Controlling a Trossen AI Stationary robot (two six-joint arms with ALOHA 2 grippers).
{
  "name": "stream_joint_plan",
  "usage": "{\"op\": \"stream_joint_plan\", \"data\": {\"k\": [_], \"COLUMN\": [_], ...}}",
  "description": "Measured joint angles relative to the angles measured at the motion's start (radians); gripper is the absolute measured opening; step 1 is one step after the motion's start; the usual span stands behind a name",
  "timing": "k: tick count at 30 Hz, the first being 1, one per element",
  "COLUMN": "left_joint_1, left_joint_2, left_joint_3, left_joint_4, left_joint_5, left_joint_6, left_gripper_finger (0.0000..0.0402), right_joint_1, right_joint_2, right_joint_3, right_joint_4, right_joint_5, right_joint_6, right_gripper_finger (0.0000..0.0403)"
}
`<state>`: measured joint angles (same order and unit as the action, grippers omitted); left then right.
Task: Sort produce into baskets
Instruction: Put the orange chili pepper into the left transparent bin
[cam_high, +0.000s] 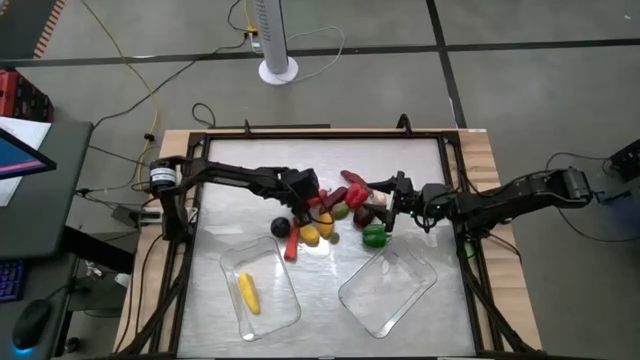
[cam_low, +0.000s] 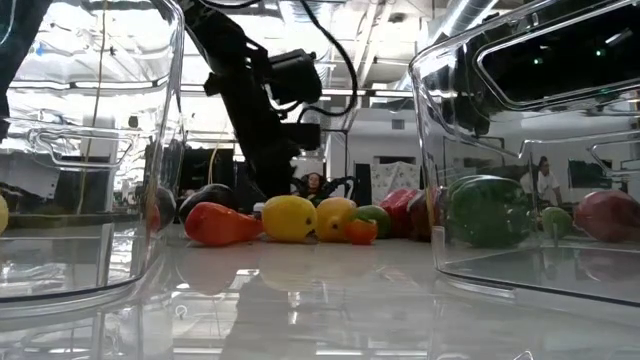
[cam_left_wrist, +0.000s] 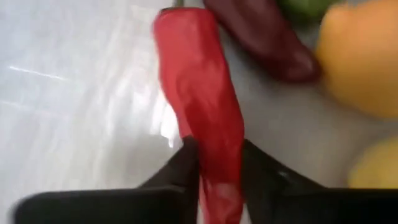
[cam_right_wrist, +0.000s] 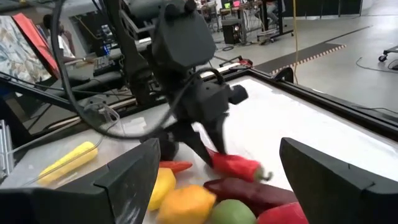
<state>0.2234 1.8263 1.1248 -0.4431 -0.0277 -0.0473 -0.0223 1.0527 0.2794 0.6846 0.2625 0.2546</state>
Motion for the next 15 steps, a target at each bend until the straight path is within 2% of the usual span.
{"op": "stream_joint_plan", "data": {"k": [3,10,15], "left_joint_1": [0.000,-0.058,-0.185], "left_joint_2": [-0.068,-0.369,-0.537], "left_joint_3": [-0.001,-0.001,-0.001], "left_joint_4": [-0.068,-0.153,-0.261], "left_joint_5": [0.035,0.059,0.199], "left_joint_6": [-0.007,-0.039,-0.071], "left_gripper_finger": [0.0012,0.0009,0.0009], "right_joint_1": [0.000,0.000,0.000], "right_joint_2": [0.000,0.000,0.000], "right_joint_3": [0.000,0.000,0.000], "right_joint_4": [-0.001,-0.003,-0.003], "right_joint_5": [0.000,0.000,0.000], "right_joint_6": [0.000,0.006,0.006], "right_gripper_finger": [0.0356,0.0356,0.0356]}}
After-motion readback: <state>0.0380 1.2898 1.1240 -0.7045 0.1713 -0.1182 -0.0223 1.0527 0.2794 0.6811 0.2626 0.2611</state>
